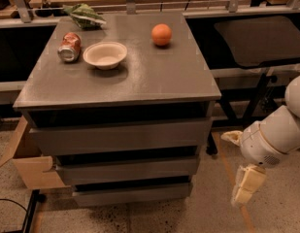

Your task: Open bottom drawer

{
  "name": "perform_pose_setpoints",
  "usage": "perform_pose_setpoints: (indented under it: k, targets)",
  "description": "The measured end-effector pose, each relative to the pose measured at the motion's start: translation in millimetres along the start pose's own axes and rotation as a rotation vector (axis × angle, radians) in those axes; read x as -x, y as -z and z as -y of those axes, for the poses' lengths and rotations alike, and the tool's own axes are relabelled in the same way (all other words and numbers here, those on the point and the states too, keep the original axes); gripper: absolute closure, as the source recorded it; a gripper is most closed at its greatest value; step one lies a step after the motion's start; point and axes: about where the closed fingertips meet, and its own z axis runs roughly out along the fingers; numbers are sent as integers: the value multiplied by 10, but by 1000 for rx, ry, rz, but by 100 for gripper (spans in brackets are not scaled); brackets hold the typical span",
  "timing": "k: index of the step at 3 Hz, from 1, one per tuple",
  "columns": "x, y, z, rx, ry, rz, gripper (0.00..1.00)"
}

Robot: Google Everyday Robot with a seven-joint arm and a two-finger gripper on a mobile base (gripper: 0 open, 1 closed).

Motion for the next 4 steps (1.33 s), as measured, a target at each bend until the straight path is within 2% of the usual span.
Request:
perform_pose_setpoints:
  k: [1,3,4]
  targets:
    - [-30,-249,22,28,35,19,0]
    - [-186,-1498,129,130,146,105,0]
    - [-211,-2112,88,164,195,130,0]
